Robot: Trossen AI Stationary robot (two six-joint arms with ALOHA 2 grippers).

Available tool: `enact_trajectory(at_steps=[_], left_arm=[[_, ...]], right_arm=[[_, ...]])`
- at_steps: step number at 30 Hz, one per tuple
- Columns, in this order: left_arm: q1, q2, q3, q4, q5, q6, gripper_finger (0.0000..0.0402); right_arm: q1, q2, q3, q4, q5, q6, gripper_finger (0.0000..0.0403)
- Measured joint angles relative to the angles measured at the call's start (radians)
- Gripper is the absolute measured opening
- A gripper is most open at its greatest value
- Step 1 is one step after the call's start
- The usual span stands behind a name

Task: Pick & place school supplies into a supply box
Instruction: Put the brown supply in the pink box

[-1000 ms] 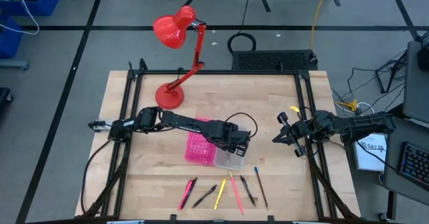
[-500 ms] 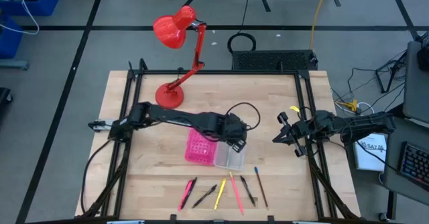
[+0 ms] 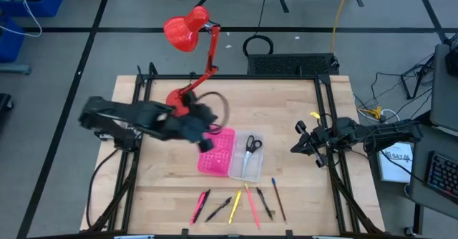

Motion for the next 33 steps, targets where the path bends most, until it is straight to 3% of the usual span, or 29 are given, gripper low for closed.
enact_trajectory(at_steps=[7,15,18,22,33], left_arm=[[-0.037,-0.344,-0.415,0.271,0.074,0.131,0.0004],[-0.039,-0.702,-1.052,0.847,0.39,0.407,0.0003],[-0.041,-0.81,-1.209,0.903,0.449,0.387,0.0003],[-0.061,-0.981,-1.364,0.924,0.45,0.35,0.0002],[-0.079,-1.404,-1.685,0.975,0.532,0.503,0.0001]], right_arm=[[0.0,0.0,0.0,0.051,0.002,-0.081,0.0],[0.0,0.0,0.0,0.142,0.007,-0.132,0.0],[0.0,0.0,0.0,0.135,0.006,-0.16,0.0],[0.0,0.007,0.0,0.131,0.038,-0.165,0.0],[0.0,0.099,0.0,0.127,0.254,-0.154,0.0]])
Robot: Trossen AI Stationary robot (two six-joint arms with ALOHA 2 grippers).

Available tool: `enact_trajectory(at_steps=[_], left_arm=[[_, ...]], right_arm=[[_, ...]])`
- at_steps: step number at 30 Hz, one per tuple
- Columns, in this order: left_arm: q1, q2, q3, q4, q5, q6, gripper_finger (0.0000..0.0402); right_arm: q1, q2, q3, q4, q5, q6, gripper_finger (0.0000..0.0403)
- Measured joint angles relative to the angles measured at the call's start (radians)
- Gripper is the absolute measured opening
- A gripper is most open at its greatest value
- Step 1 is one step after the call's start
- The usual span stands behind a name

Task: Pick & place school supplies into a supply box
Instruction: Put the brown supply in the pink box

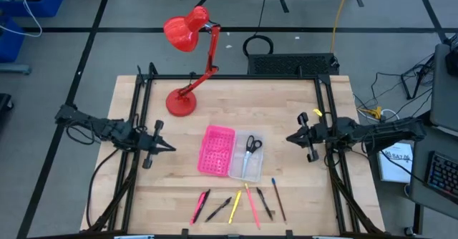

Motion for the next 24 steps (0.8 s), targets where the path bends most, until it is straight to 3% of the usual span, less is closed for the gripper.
enact_trajectory(at_steps=[6,9,13,19,24], left_arm=[[0.027,-0.164,-0.052,-0.056,0.037,0.025,0.0001],[0.038,-0.158,-0.062,-0.072,0.055,0.018,0.0001],[0.046,-0.142,-0.071,-0.039,-0.059,-0.001,0.0013],[0.046,-0.131,-0.072,0.011,-0.206,-0.017,0.0034],[0.046,-0.131,-0.072,0.149,-0.346,0.016,0.0029]], right_arm=[[0.0,0.074,0.02,-0.004,0.193,0.022,0.0],[0.013,0.157,0.103,-0.161,0.196,0.059,0.0],[0.109,0.336,0.354,-0.374,0.266,0.136,0.0],[0.351,0.765,0.816,-0.928,0.447,0.376,0.0],[0.49,1.127,1.173,-1.358,0.434,0.674,0.0]])
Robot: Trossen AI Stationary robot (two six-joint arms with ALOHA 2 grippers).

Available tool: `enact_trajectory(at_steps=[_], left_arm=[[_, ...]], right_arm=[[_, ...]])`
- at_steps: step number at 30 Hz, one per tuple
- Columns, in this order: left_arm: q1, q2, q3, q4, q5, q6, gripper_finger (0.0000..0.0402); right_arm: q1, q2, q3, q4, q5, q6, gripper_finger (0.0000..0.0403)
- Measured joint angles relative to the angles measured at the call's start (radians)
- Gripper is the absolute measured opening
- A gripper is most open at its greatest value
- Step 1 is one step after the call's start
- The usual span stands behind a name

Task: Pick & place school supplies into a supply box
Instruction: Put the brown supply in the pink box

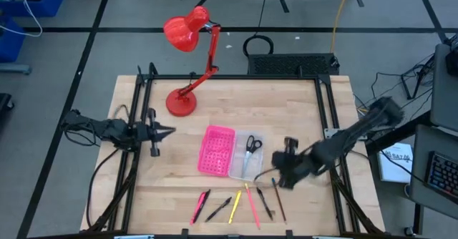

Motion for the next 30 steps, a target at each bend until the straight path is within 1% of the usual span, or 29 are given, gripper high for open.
enact_trajectory(at_steps=[3,6,9,12,14,16,19,21,23,28,30], left_arm=[[0.0,0.0,0.001,0.082,-0.056,0.032,0.0024],[0.0,0.0,0.001,0.085,-0.078,0.033,0.0016],[0.0,0.0,0.001,0.057,-0.094,-0.001,0.0007],[0.0,0.0,0.001,0.058,-0.103,-0.051,0.0004],[0.0,0.0,0.001,0.053,-0.099,-0.09,0.0009],[0.0,0.0,0.001,0.023,-0.079,-0.136,0.002],[0.0,0.0,0.001,-0.047,-0.058,-0.151,0.0033],[0.0,0.0,0.001,-0.067,-0.059,-0.124,0.0038],[0.0,0.0,0.001,-0.075,-0.058,-0.112,0.0039],[0.0,0.0,0.001,-0.076,-0.057,-0.14,0.0039],[0.0,0.0,0.001,-0.077,-0.05,-0.162,0.0039]], right_arm=[[0.032,0.152,0.161,-0.146,-0.056,0.185,0.0],[0.042,0.268,0.236,-0.208,-0.102,0.369,0.0],[0.042,0.325,0.25,-0.164,-0.104,0.528,0.0],[0.038,0.368,0.228,-0.139,-0.116,0.655,0.0],[0.035,0.389,0.216,-0.137,-0.136,0.729,0.0001],[0.03,0.393,0.207,-0.149,-0.166,0.76,0.0008],[0.029,0.391,0.187,-0.152,-0.163,0.804,0.0035],[0.025,0.387,0.171,-0.159,-0.164,0.868,0.0061],[0.015,0.385,0.156,-0.152,-0.187,0.906,0.0091],[-0.011,0.387,0.114,-0.063,-0.265,0.916,0.0164],[-0.014,0.387,0.11,-0.044,-0.27,0.922,0.0187]])
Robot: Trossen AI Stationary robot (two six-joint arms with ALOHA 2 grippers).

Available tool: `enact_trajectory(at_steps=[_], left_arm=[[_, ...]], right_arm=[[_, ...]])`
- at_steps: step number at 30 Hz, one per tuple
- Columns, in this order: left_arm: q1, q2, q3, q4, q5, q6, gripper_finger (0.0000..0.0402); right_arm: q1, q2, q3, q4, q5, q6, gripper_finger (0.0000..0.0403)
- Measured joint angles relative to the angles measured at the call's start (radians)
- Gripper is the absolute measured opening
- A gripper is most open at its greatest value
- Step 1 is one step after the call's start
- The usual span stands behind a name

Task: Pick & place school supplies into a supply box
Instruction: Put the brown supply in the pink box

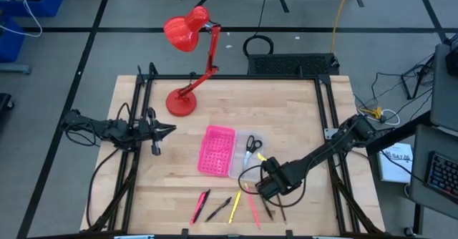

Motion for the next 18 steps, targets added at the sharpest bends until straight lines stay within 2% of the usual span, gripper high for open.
enact_trajectory(at_steps=[7,18], left_arm=[[0.0,0.0,0.0,-0.001,0.0,-0.006,0.0039],[0.0,0.0,0.0,-0.001,0.001,-0.015,0.004]], right_arm=[[0.0,0.0,-0.025,0.009,-0.001,0.024,0.0232],[0.0,-0.008,-0.191,0.234,-0.07,-0.026,0.0235]])
